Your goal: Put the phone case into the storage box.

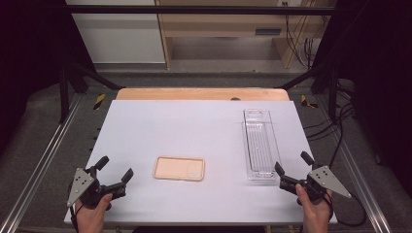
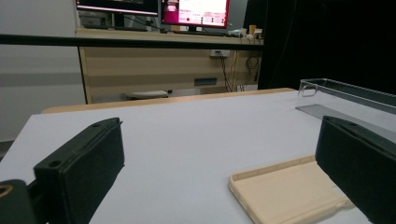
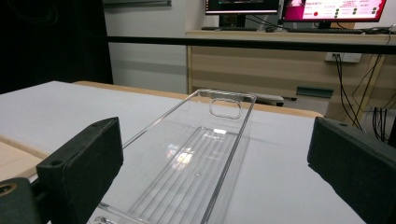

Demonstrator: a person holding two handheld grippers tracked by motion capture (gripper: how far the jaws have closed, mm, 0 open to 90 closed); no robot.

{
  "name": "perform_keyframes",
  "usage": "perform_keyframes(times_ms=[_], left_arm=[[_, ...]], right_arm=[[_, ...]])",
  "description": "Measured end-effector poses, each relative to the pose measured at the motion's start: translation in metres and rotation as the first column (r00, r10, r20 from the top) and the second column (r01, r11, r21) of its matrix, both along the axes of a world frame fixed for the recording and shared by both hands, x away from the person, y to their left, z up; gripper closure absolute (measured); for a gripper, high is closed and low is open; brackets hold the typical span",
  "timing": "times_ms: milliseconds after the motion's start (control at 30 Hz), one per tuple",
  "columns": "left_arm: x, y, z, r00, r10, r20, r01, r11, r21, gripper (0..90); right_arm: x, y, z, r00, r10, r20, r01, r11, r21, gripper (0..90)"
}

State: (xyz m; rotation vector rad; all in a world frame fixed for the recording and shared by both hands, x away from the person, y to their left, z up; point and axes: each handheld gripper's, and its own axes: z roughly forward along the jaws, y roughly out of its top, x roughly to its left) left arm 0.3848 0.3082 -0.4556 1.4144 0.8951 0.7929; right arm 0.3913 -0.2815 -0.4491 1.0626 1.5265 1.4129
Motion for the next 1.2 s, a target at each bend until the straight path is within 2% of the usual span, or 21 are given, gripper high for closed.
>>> perform_keyframes(times_ms=[133,233,333,367,400,433,467,500,567,600,633,667,700,733,833,867,900,933,967,1033,1200], left_arm=[[0.0,0.001,0.001,1.0,-0.001,0.006,0.001,1.0,0.003,0.4],[0.0,0.001,0.0,1.0,0.003,0.006,-0.003,1.0,0.004,0.5],[-0.001,0.001,-0.001,1.0,-0.002,0.003,0.002,1.0,0.007,0.5],[-0.003,0.001,-0.001,1.0,-0.003,0.005,0.003,0.9999,0.011,0.5],[-0.003,0.001,-0.001,1.0,-0.003,0.005,0.003,0.9999,0.011,0.5],[-0.005,0.001,0.0,0.9999,0.003,0.015,-0.003,0.9999,0.015,0.6],[-0.005,0.001,0.0,0.9999,0.003,0.015,-0.003,0.9999,0.015,0.6],[-0.008,0.001,0.002,0.9997,0.005,0.025,-0.005,0.9998,0.02,0.6],[-0.009,0.001,0.003,0.9996,0.005,0.028,-0.006,0.9998,0.017,0.6],[-0.009,0.001,0.002,0.9996,0.004,0.027,-0.004,0.9998,0.02,0.6],[-0.008,0.001,0.002,0.9998,0.001,0.022,-0.001,0.9998,0.018,0.6],[-0.008,0.001,0.002,0.9998,0.001,0.022,-0.001,0.9998,0.018,0.6],[-0.008,0.0,0.002,0.9998,-0.004,0.021,0.003,0.9998,0.018,0.6],[-0.008,0.0,0.002,0.9998,-0.004,0.021,0.003,0.9998,0.018,0.6],[-0.009,-0.002,0.003,0.9996,-0.005,0.027,0.005,0.9998,0.019,0.6],[-0.01,-0.002,0.005,0.9994,-0.004,0.034,0.003,0.9997,0.024,0.6],[-0.011,-0.002,0.006,0.9992,-0.004,0.04,0.003,0.9997,0.024,0.6],[-0.011,-0.002,0.007,0.999,-0.006,0.045,0.004,0.9997,0.026,0.6],[-0.012,-0.002,0.008,0.9988,-0.007,0.049,0.005,0.9997,0.023,0.6],[-0.012,-0.002,0.008,0.9987,-0.006,0.051,0.004,0.9997,0.023,0.6],[-0.011,-0.003,0.009,0.9985,-0.013,0.053,0.012,0.9997,0.022,0.6]], right_arm=[[0.0,0.0,0.0,1.0,0.008,-0.005,-0.008,1.0,0.01,4.0],[0.001,0.0,0.0,0.9997,0.021,-0.013,-0.021,0.999,0.038,4.8],[-0.001,0.004,0.01,0.9994,0.034,-0.005,-0.033,0.999,0.034,5.0],[-0.003,0.009,0.02,0.9992,0.039,0.002,-0.039,0.999,0.022,4.3],[-0.003,0.009,0.02,0.9992,0.039,0.002,-0.039,0.999,0.022,4.3],[-0.005,0.015,0.03,0.9994,0.032,-0.011,-0.032,0.999,-0.001,3.1],[-0.005,0.015,0.03,0.9994,0.032,-0.011,-0.032,0.999,-0.001,3.1],[-0.005,0.022,0.042,0.9993,0.033,-0.019,-0.034,0.999,-0.038,2.8],[-0.005,0.025,0.046,0.999,0.038,-0.026,-0.039,0.998,-0.048,2.8],[-0.001,0.035,0.061,0.9973,0.062,-0.038,-0.065,0.995,-0.072,3.5],[0.001,0.041,0.067,0.9966,0.071,-0.043,-0.075,0.992,-0.098,3.5],[0.001,0.041,0.067,0.9966,0.071,-0.043,-0.075,0.992,-0.098,3.5],[0.006,0.057,0.08,0.994,0.096,-0.053,-0.102,0.986,-0.13,4.3],[0.006,0.057,0.08,0.994,0.096,-0.053,-0.102,0.986,-0.13,4.3],[0.019,0.085,0.091,0.9817,0.16,-0.103,-0.173,0.976,-0.134,4.9],[0.019,0.085,0.091,0.9817,0.16,-0.103,-0.173,0.976,-0.134,4.9],[0.027,0.1,0.094,0.9736,0.185,-0.134,-0.202,0.97,-0.131,5.5],[0.027,0.1,0.094,0.9736,0.185,-0.134,-0.202,0.97,-0.131,5.5],[0.033,0.115,0.097,0.9658,0.207,-0.156,-0.228,0.965,-0.132,6.0],[0.035,0.121,0.097,0.9631,0.211,-0.167,-0.235,0.962,-0.137,6.5],[0.052,0.156,0.09,0.94,0.253,-0.23,-0.29,0.946,-0.146,10.6]])
